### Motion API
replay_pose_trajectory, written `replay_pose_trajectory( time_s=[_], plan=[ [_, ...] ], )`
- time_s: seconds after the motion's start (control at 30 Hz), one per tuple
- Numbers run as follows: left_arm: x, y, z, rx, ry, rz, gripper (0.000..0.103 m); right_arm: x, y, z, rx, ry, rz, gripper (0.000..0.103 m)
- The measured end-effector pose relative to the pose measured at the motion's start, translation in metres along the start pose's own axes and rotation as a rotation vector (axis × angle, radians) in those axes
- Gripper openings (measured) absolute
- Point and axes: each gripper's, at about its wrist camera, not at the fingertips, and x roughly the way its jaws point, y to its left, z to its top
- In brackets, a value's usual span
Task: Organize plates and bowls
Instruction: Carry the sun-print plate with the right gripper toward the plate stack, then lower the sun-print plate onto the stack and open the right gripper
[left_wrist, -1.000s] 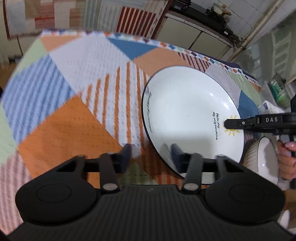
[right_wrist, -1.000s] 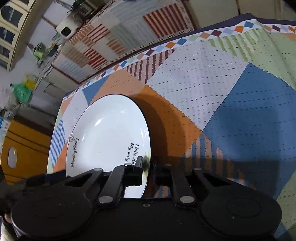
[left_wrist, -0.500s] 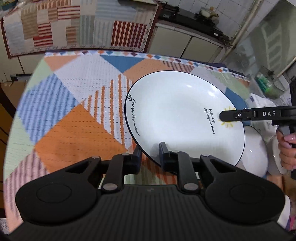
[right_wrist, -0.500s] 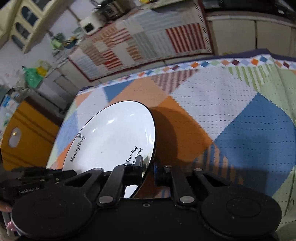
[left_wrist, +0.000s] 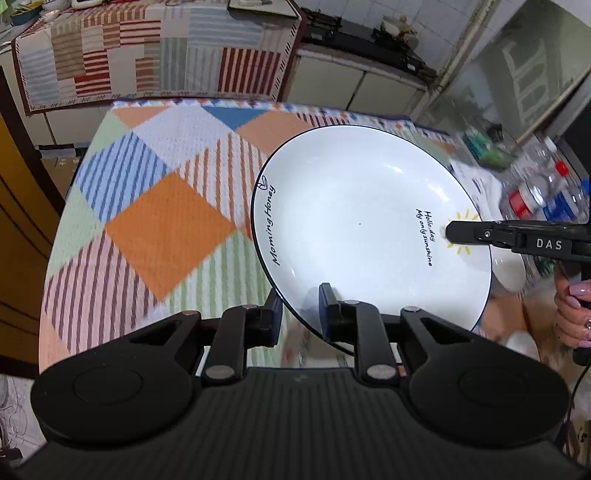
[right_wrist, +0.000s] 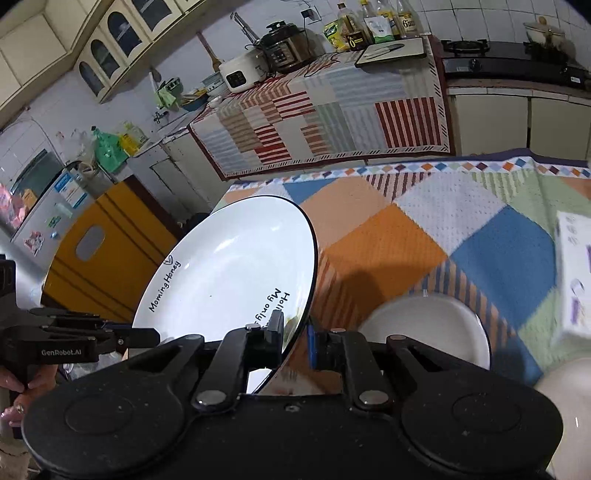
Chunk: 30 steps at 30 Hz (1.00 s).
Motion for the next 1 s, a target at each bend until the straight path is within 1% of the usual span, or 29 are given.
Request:
replay_pose_trajectory(
  time_s=[0.13, 0.2, 0.4, 0.5, 0.67, 0.77, 0.83, 0.87, 1.0],
  plan=[
    [0.0, -0.004, -0.022, -0.004, 0.062, -0.035, 0.019, -0.017, 0.004, -0.029, 0.037, 0.004, -0.007, 0.018],
    [0.002, -0.007, -0.033, -0.001, 0.089, -0.043, 0.019, -0.022, 0.006, -0.044, 0.033, 0.014, -0.022, 0.018],
    [0.005, -0.021, -0.063, 0.061, 0.095, 0.002, 0.022, -0.024, 0.003, -0.082, 0.092, 0.049, -0.034, 0.018],
    [0.009, -0.023, -0.069, 0.059, 0.114, 0.007, 0.022, -0.022, -0.004, -0.094, 0.144, 0.066, -0.029, 0.018],
    [0.021, -0.025, -0.076, 0.069, 0.147, 0.021, 0.023, -0.016, -0.005, -0.109, 0.162, 0.099, -0.048, 0.018],
    [0.032, -0.027, -0.078, 0.071, 0.201, 0.054, 0.025, -0.008, -0.001, -0.114, 0.137, 0.129, -0.075, 0.018],
    [0.038, -0.03, -0.079, 0.093, 0.217, 0.094, 0.027, -0.002, 0.008, -0.117, 0.073, 0.154, -0.107, 0.019],
    [0.04, -0.03, -0.08, 0.095, 0.217, 0.102, 0.027, 0.002, 0.012, -0.117, 0.055, 0.17, -0.116, 0.019],
    [0.044, -0.027, -0.08, 0.089, 0.227, 0.086, 0.027, 0.003, 0.019, -0.113, 0.002, 0.185, -0.151, 0.02]
  ],
)
